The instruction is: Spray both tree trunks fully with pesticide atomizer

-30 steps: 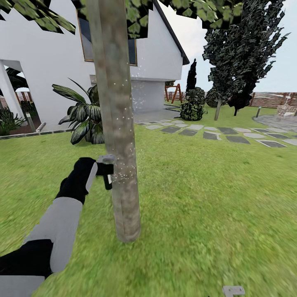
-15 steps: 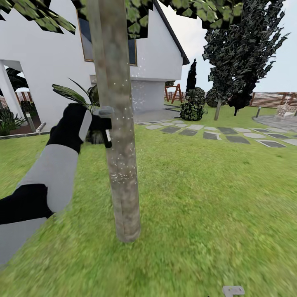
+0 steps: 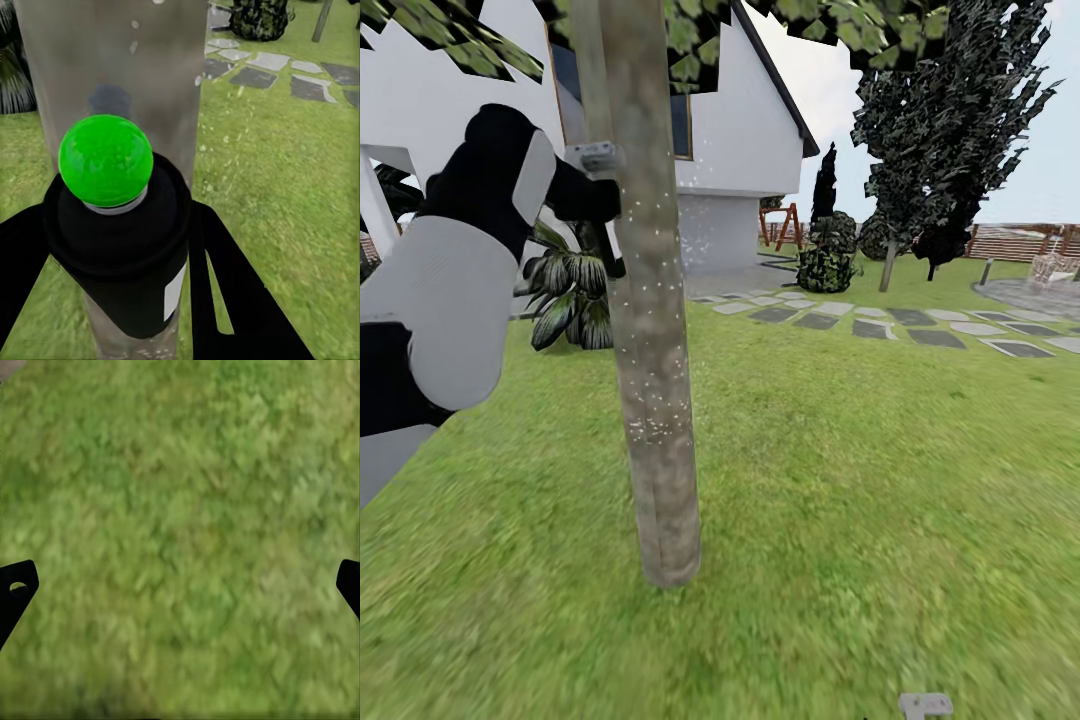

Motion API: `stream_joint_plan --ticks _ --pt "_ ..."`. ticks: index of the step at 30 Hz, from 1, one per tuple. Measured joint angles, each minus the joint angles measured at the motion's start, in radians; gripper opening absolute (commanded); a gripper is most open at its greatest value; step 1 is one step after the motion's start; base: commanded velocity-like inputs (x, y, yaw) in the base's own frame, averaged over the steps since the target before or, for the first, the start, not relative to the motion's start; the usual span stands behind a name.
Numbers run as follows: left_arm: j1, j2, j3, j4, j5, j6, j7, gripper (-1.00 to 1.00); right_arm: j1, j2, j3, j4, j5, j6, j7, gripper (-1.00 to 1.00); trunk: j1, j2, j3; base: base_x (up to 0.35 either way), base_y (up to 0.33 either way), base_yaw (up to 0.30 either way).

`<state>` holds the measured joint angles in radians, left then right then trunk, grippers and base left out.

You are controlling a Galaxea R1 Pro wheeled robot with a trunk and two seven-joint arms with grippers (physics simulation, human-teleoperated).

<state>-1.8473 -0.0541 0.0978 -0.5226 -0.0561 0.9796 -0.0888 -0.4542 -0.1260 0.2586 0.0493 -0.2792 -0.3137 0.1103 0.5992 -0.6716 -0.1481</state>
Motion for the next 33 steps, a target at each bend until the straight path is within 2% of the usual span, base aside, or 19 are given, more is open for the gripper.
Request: stream_joint_plan --ticks 5,11,16,19,21,22,26,27,29,33 --pt "-0.005 0.001 0.007 -0.006 0.000 0.000 -0.001 -1.00 0.000 0.000 0.000 0.000 0.000 0.000 0.000 1.00 0.000 0.000 0.000 -0.002 0.000 0.000" --pt "-0.006 0.004 0.013 -0.008 0.000 -0.001 -0.001 -1.00 0.000 0.000 0.000 0.000 0.000 0.000 0.000 1.00 0.000 0.000 0.000 -0.197 0.026 0.000" --pt "-0.006 0.017 0.014 0.001 -0.002 -0.002 0.000 -1.00 0.000 -0.001 0.000 0.000 0.000 0.000 0.000 1.00 0.000 0.000 0.000 -0.150 0.059 0.000" --pt "-0.005 0.022 0.015 0.076 -0.004 -0.006 0.004 -1.00 0.000 -0.001 0.000 0.000 0.000 0.000 0.000 1.00 0.000 0.000 0.000 -0.017 0.007 0.000" --pt "-0.005 0.034 0.015 0.124 -0.007 -0.010 0.006 -1.00 0.000 0.000 0.000 0.000 0.000 0.000 0.000 1.00 0.000 0.000 0.000 -0.005 0.002 0.000" --pt "-0.005 0.045 0.015 0.166 -0.009 -0.027 0.007 -1.00 0.000 0.000 0.000 0.000 0.000 0.000 -0.001 1.00 0.000 0.000 0.000 -0.002 0.001 0.000" --pt "-0.005 0.054 0.016 0.297 -0.004 -0.131 0.006 -1.00 0.001 -0.001 0.000 0.000 0.000 0.000 -0.001 1.00 0.000 0.000 0.000 0.000 0.000 0.000" --pt "-0.005 0.057 0.014 0.364 -0.005 -0.191 0.005 -1.00 0.001 0.000 0.000 0.000 0.000 0.000 0.000 1.00 0.000 0.000 0.000 0.000 0.000 0.000" --pt "-0.005 0.058 0.014 0.433 -0.004 -0.260 0.004 -1.00 0.001 0.000 0.000 0.000 0.000 0.000 -0.001 1.00 0.000 0.000 0.000 0.000 0.000 0.000" --pt "-0.001 0.059 0.012 0.484 -0.004 -0.344 0.003 -1.00 0.001 0.000 0.000 0.000 0.000 0.000 0.000 1.00 0.000 0.000 0.000 0.000 0.000 0.000"
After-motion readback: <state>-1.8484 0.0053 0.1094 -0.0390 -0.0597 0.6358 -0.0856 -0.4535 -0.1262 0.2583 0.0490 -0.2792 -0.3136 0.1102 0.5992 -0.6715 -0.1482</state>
